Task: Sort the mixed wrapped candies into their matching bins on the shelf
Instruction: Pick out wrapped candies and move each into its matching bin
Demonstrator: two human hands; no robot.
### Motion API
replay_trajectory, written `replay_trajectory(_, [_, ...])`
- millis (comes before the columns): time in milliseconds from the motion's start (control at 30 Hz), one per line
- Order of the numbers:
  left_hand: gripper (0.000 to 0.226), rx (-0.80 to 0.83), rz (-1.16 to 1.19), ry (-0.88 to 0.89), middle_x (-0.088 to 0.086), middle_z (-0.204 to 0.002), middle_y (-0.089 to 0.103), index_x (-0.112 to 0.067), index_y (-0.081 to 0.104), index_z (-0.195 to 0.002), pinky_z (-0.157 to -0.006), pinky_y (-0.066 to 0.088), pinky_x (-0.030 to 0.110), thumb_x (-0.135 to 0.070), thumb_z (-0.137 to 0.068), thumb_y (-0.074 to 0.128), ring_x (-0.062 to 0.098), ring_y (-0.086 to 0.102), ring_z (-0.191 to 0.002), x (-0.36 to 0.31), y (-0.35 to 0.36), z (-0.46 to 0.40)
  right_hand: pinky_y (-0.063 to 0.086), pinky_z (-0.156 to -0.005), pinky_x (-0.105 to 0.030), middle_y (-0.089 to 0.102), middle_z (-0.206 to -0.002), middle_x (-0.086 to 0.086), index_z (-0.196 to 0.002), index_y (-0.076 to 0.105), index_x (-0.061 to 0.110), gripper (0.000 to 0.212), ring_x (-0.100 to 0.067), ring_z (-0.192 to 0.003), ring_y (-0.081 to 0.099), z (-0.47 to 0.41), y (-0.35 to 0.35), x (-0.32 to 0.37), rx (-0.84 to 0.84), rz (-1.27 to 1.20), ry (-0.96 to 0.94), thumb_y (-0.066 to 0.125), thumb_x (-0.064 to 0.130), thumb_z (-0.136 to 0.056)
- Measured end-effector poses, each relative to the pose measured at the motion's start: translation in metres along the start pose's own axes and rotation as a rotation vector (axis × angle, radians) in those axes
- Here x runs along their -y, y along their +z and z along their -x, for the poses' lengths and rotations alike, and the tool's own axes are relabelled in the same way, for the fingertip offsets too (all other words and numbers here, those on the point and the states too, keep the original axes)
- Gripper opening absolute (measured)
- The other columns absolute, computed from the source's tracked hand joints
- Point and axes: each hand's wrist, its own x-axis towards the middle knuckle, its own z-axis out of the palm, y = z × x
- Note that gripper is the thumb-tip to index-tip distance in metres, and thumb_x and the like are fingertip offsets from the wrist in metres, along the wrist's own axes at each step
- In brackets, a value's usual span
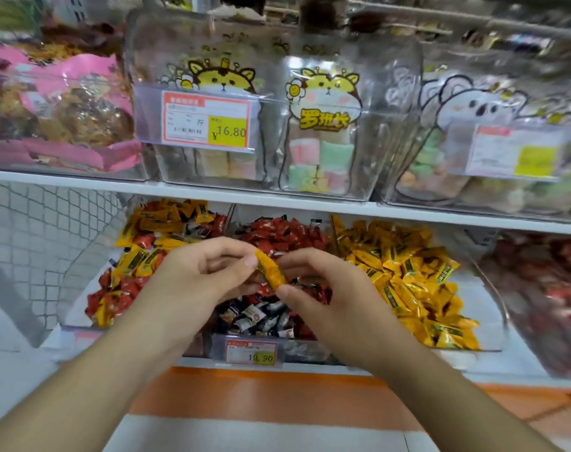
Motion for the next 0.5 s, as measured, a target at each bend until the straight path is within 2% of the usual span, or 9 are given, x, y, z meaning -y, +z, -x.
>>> replay_trajectory(67, [0.012,0.017,-0.004,-0.004,0.010,-0.096,0.079,-0.010,0.078,-0.101,-0.086,0.061,0.028,-0.009,-0.095,0.068,0.023,0.076,-0.095,0.001,0.005,0.001,0.059,-0.083,-0.031,0.071,-0.099,0.019,-0.104,0.071,0.036,0.009,-0.003,-0.096,0.067,0.001,-0.006,-0.004,-0.038,-0.010,-0.002,0.071,0.030,-0.096])
replay_trajectory(133, [0.013,-0.004,-0.020,-0.015,0.008,-0.095,0.079,-0.012,0.079,-0.099,-0.088,0.061,0.028,-0.008,-0.095,0.068,0.022,0.077,-0.094,0.001,0.008,0.000,0.058,-0.080,-0.034,0.070,-0.092,0.016,-0.093,0.071,0.032,0.010,-0.006,-0.090,0.067,0.000,-0.011,-0.011,-0.102,0.003,-0.024,0.069,0.023,-0.098])
replay_trajectory(200, [0.014,-0.025,-0.005,-0.037,0.008,-0.094,0.079,-0.015,0.081,-0.093,-0.089,0.062,0.034,-0.008,-0.094,0.069,0.024,0.078,-0.091,0.003,0.011,-0.002,0.057,-0.084,-0.036,0.070,-0.094,0.015,-0.093,0.070,0.032,0.012,-0.008,-0.094,0.067,-0.002,-0.017,-0.017,-0.099,-0.020,-0.009,0.069,0.021,-0.097])
replay_trajectory(267, [0.014,-0.027,-0.023,-0.038,0.007,-0.096,0.078,-0.019,0.082,-0.091,-0.089,0.061,0.041,-0.011,-0.094,0.071,0.024,0.077,-0.091,0.005,0.020,-0.002,0.057,-0.090,-0.040,0.072,-0.101,0.010,-0.101,0.071,0.029,0.014,-0.011,-0.099,0.068,-0.003,-0.016,-0.018,0.006,-0.131,0.012,0.070,0.016,-0.096])
replay_trajectory(333, [0.014,-0.036,-0.038,-0.030,0.004,-0.099,0.079,-0.024,0.082,-0.092,-0.089,0.061,0.041,-0.014,-0.094,0.072,0.022,0.077,-0.092,0.006,0.030,-0.003,0.057,-0.091,-0.041,0.073,-0.104,0.007,-0.107,0.071,0.030,0.018,-0.014,-0.101,0.069,-0.003,-0.011,-0.013,0.061,-0.179,-0.006,0.069,0.015,-0.096])
replay_trajectory(433, [0.014,-0.045,-0.034,-0.015,-0.003,-0.104,0.078,-0.027,0.082,-0.093,-0.088,0.062,0.039,-0.017,-0.095,0.073,0.016,0.077,-0.092,0.007,0.038,-0.004,0.058,-0.084,-0.036,0.073,-0.095,0.013,-0.103,0.072,0.035,0.016,-0.009,-0.092,0.069,-0.005,-0.009,-0.014,-0.031,-0.088,-0.023,0.072,0.021,-0.095])
replay_trajectory(500, [0.014,-0.066,-0.117,-0.010,-0.014,-0.104,0.077,-0.034,0.081,-0.095,-0.086,0.062,0.036,-0.023,-0.095,0.073,0.007,0.076,-0.089,0.006,0.036,-0.004,0.057,-0.081,-0.032,0.071,-0.090,0.015,-0.100,0.072,0.036,0.012,-0.007,-0.088,0.067,-0.006,-0.013,-0.019,-0.081,-0.003,-0.004,0.077,0.028,-0.092])
